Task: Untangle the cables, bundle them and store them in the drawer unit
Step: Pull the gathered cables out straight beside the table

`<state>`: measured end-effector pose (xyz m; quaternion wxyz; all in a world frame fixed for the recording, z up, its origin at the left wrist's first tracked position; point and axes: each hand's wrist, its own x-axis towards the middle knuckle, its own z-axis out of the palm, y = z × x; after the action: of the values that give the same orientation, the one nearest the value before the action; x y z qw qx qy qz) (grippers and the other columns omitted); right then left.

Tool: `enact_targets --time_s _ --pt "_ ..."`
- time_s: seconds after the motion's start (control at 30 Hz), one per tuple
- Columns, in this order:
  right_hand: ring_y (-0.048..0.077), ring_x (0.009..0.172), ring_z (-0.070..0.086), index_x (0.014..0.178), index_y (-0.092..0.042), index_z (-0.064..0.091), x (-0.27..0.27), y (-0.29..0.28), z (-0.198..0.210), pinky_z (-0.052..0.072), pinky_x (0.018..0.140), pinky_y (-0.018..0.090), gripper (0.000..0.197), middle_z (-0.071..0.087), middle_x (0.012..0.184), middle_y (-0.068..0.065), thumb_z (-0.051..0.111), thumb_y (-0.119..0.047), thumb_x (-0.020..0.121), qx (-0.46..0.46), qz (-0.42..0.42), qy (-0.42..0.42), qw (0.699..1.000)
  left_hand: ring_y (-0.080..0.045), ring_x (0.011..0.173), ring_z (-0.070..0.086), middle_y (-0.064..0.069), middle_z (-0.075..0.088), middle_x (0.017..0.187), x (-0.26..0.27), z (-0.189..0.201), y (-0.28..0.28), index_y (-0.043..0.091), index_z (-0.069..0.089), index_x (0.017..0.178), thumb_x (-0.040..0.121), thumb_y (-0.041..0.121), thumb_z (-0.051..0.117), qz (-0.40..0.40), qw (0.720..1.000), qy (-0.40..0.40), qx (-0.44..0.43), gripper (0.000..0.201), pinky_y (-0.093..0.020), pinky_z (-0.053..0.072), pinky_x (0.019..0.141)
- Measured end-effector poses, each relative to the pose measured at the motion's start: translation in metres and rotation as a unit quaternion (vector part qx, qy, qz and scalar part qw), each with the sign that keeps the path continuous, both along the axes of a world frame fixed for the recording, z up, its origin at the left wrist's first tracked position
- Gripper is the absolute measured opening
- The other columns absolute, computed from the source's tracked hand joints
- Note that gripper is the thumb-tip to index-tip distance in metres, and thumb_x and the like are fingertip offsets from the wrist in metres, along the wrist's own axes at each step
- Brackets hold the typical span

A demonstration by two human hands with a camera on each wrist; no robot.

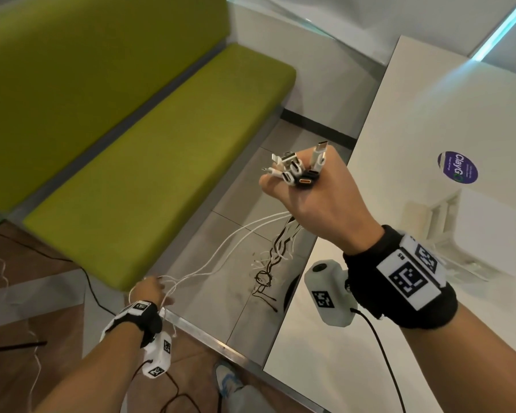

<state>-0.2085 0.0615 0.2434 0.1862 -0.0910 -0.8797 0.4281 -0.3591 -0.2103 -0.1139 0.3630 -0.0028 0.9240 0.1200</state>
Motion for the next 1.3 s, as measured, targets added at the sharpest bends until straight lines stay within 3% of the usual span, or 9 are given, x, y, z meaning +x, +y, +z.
enact_targets --time_s 0.17,0.27,0.47,0.73,0.87,0.97,1.1,1.2,1.3 --pt "0.011 0.046 0.025 0.046 -0.027 0.026 -0.001 -0.005 -0.005 0.02 0.044 0.017 0.053 0.025 0.043 -0.008 0.063 -0.008 0.079 -0.006 0.012 -0.01 1.0 -0.04 0.125 0.05 -0.022 0.046 0.142 0.0 0.018 0.029 0.01 0.023 0.15 0.055 0.004 0.092 -0.019 0.999 0.041 0.03 0.117 -0.048 0.042 0.103" --pt "0.012 0.047 0.025 0.047 -0.026 0.026 -0.001 -0.006 -0.006 0.021 0.044 0.017 0.05 0.026 0.044 -0.009 0.062 -0.01 0.078 -0.004 0.019 -0.007 1.0 -0.041 0.131 0.043 -0.022 0.029 0.151 -0.004 0.021 0.037 0.017 0.017 0.152 0.048 0.008 0.095 -0.041 0.998 0.039 0.038 0.13 -0.052 0.039 0.105" --pt "0.013 0.047 0.026 0.047 -0.026 0.026 -0.001 -0.004 -0.005 0.02 0.043 0.019 0.05 0.025 0.044 -0.009 0.061 -0.01 0.079 0.009 0.019 0.002 1.0 -0.029 0.084 0.07 -0.015 0.072 0.102 -0.011 0.019 0.035 0.013 0.069 0.117 0.091 0.033 0.064 -0.029 0.996 0.061 0.053 0.033 -0.037 0.056 0.082" --pt "0.012 0.048 0.024 0.048 -0.02 0.029 -0.004 -0.009 -0.009 0.022 0.046 0.027 0.042 0.027 0.046 -0.006 0.059 -0.015 0.077 0.0 0.021 -0.014 1.0 -0.026 0.083 0.064 -0.01 0.073 0.098 -0.015 0.016 0.034 0.022 0.077 0.096 0.084 0.03 0.075 -0.059 0.995 0.074 0.023 0.014 -0.031 0.051 0.073" --pt "0.012 0.051 0.021 0.049 -0.006 0.035 -0.01 -0.012 -0.016 0.02 0.046 0.027 0.036 0.028 0.049 0.005 0.057 -0.017 0.075 0.004 0.023 -0.018 1.0 -0.03 0.106 0.062 -0.015 0.072 0.103 -0.025 0.004 0.038 0.034 0.077 0.074 0.063 0.039 0.087 -0.084 0.995 -0.026 0.047 0.016 -0.037 0.047 0.099" --pt "0.012 0.05 0.022 0.05 -0.007 0.036 -0.014 -0.012 -0.022 0.021 0.046 0.029 0.035 0.03 0.049 0.005 0.056 -0.019 0.075 0.005 0.024 -0.025 0.999 -0.033 0.111 0.058 -0.015 0.069 0.11 -0.029 0.008 0.044 0.035 0.076 0.068 0.055 0.044 0.091 -0.114 0.992 -0.041 0.023 0.021 -0.039 0.045 0.101" --pt "0.013 0.05 0.022 0.049 -0.017 0.031 -0.019 -0.012 -0.028 0.019 0.046 0.022 0.037 0.026 0.047 0.0 0.056 -0.02 0.076 0.01 0.018 -0.035 0.999 -0.045 0.139 0.022 -0.031 0.018 0.153 -0.028 0.028 0.057 0.043 0.077 0.085 0.065 0.016 0.088 -0.156 0.987 -0.05 0.002 0.035 -0.048 0.03 0.113" --pt "0.013 0.051 0.022 0.049 -0.014 0.032 -0.019 -0.011 -0.029 0.019 0.045 0.022 0.036 0.028 0.048 0.005 0.056 -0.019 0.076 0.007 0.015 -0.037 0.999 -0.049 0.145 0.001 -0.017 -0.04 0.148 -0.028 0.029 0.061 0.052 0.033 0.139 0.055 0.034 0.093 -0.202 0.976 -0.071 -0.036 0.106 -0.059 0.025 0.113" --pt "0.012 0.05 0.022 0.049 -0.012 0.035 -0.014 -0.007 -0.023 0.021 0.045 0.028 0.035 0.029 0.048 0.004 0.058 -0.016 0.076 -0.002 0.012 -0.029 1.0 -0.048 0.145 0.006 -0.022 -0.036 0.15 -0.027 0.033 0.061 0.033 -0.026 0.148 0.05 0.061 0.087 -0.2 0.976 -0.048 -0.065 0.152 -0.06 0.026 0.112"
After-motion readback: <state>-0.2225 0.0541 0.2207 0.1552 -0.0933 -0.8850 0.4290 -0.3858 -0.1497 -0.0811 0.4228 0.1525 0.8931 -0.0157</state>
